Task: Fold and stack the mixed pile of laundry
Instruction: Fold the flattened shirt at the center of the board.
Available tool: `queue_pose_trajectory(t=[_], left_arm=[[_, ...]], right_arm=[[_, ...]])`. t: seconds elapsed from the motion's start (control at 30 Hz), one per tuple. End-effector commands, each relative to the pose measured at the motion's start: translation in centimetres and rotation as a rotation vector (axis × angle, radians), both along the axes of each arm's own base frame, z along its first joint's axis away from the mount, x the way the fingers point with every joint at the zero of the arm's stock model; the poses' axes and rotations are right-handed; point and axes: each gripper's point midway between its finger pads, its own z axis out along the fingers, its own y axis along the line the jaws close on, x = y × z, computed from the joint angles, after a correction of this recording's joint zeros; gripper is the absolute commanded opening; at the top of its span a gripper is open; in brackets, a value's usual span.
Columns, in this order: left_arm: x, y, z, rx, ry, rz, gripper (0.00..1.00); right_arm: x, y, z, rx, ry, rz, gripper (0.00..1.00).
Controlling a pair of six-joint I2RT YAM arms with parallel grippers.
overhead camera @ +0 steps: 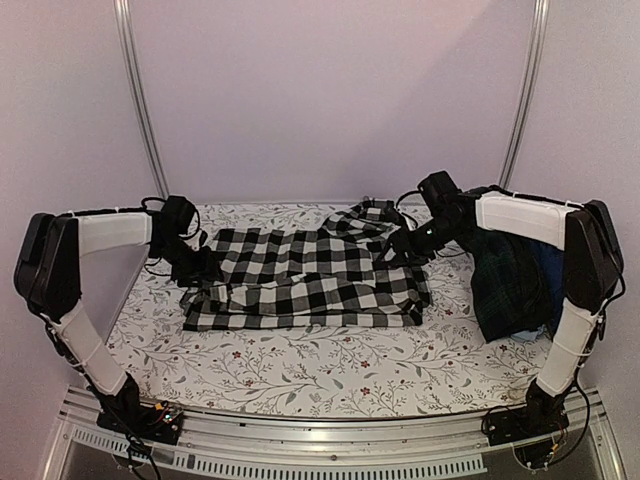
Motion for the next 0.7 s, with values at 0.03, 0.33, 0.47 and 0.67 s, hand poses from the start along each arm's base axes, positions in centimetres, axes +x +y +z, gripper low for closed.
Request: queue_pose_trajectory(t=[0.03, 0.33, 0.47, 0.67], left_arm=[[3.3, -2.6, 2.6, -0.047, -0.098, -0.053, 0.64], [2.5, -3.6, -3.7, -0.031, 0.036, -0.037, 0.61], [-0.2, -3.4, -5.5, -0.007, 0.101, -0.046, 0.60], [-5.6, -4.0, -6.5, -0.014, 0.184, -0.071, 0.59]], right_arm=[[4.1, 1.4, -1.2, -0.021, -0.005, -0.048, 0.53], [4.0, 1.2, -9.9, -0.116, 0.146, -0.039, 0.53], [1.8, -0.3, -12.4, -0.179, 0.194, -0.028, 0.52], [-2.6, -2.6, -13.5, -0.231, 0.248, -0.018, 0.52]])
